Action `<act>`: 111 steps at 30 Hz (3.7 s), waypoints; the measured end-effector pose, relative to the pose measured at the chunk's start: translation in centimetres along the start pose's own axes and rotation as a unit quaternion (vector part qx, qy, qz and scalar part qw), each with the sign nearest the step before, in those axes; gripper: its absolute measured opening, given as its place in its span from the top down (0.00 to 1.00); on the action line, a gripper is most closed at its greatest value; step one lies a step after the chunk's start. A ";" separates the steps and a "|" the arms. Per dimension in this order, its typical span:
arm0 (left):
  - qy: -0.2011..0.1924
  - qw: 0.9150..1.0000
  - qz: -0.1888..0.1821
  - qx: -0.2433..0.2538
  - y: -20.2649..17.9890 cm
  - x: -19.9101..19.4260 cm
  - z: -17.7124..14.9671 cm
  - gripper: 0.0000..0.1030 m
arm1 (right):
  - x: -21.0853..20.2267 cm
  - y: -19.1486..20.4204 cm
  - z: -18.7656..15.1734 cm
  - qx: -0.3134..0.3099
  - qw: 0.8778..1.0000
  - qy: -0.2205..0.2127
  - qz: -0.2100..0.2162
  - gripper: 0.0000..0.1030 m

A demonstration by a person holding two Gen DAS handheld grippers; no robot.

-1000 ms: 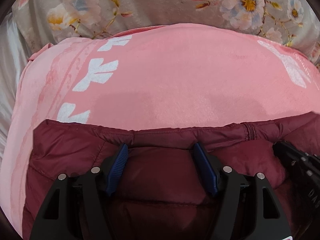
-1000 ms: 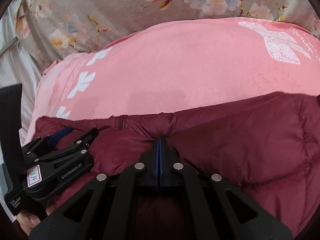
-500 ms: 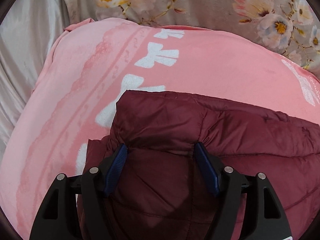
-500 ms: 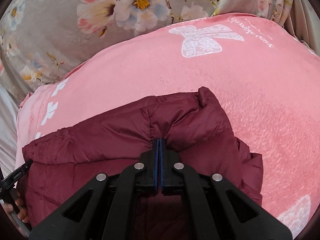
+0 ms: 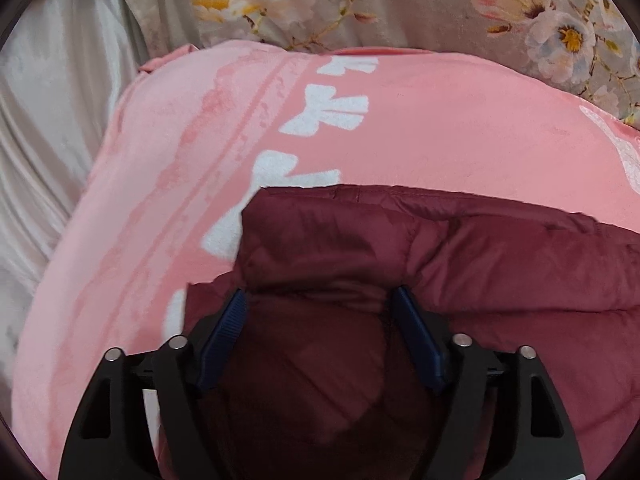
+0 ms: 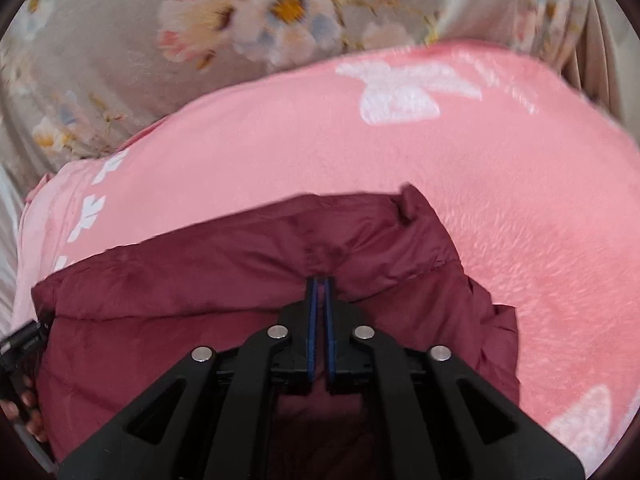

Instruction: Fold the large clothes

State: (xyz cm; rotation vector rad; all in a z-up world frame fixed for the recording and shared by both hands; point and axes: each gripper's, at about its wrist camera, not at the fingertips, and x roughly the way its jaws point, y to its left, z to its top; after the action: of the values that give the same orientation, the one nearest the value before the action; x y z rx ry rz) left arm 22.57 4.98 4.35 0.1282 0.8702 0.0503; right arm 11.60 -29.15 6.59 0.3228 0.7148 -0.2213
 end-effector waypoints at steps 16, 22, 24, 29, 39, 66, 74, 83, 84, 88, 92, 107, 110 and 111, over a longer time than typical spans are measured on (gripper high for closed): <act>-0.021 0.997 -0.062 0.041 -9.0 -5.5 -6.4 0.29 | -1.2 10.1 -7.5 -0.087 0.994 0.030 0.060 0.93; -0.031 0.997 -0.049 0.045 -9.3 -4.9 -7.1 0.28 | -0.6 9.8 -7.7 -0.079 0.994 0.039 0.061 0.94; -0.032 0.997 -0.045 0.045 -9.4 -4.8 -7.2 0.28 | -0.4 9.7 -7.7 -0.077 0.994 0.042 0.063 0.94; -0.031 0.998 -0.043 0.046 -9.5 -4.6 -7.1 0.28 | -0.3 9.6 -7.7 -0.076 0.994 0.045 0.062 0.94; -0.026 0.997 -0.077 0.010 -6.9 -6.4 -7.4 0.28 | -2.8 9.2 -8.0 -0.063 0.994 0.036 0.080 0.91; 0.060 0.964 -0.163 -0.204 10.0 -9.9 -11.5 0.88 | -6.6 10.0 -13.9 -0.067 0.989 0.066 0.114 0.92; -0.046 0.975 -0.201 -0.083 3.4 -21.0 -7.0 0.94 | -9.2 9.3 -14.1 -0.055 0.990 0.057 0.116 0.89; -0.076 0.955 -0.280 0.052 -9.9 -27.9 -5.8 0.95 | -12.9 3.2 -14.1 -0.001 0.988 0.056 0.144 0.89; -0.072 0.954 -0.285 0.062 -11.5 -27.8 -5.9 0.95 | -13.8 1.8 -14.0 0.004 0.990 0.047 0.134 0.89; -0.025 0.948 -0.297 0.108 -18.8 -26.0 -7.8 0.94 | -16.4 -3.7 -13.7 0.032 0.996 0.034 0.078 0.89; 0.050 0.943 -0.293 0.148 -25.2 -22.0 -11.8 0.87 | -17.9 -8.1 -13.5 0.063 0.997 0.033 0.025 0.88; 0.004 0.958 -0.288 0.005 -13.8 -24.0 -9.7 0.34 | -20.9 -7.7 -6.6 0.062 0.993 -0.041 0.090 0.30; 0.043 0.968 -0.247 -0.019 -12.3 -20.7 -10.0 0.37 | -17.8 -6.3 -6.1 0.068 0.993 -0.004 0.099 0.29; 0.054 0.969 -0.240 -0.024 -12.0 -19.8 -10.2 0.37 | -16.9 -5.9 -6.1 0.072 0.992 0.006 0.100 0.29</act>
State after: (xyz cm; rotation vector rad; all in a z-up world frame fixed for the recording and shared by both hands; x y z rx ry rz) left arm 1.90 -7.90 11.32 -0.1335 0.9893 -0.3784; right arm -6.35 -30.92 12.34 0.5303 0.6751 -0.0796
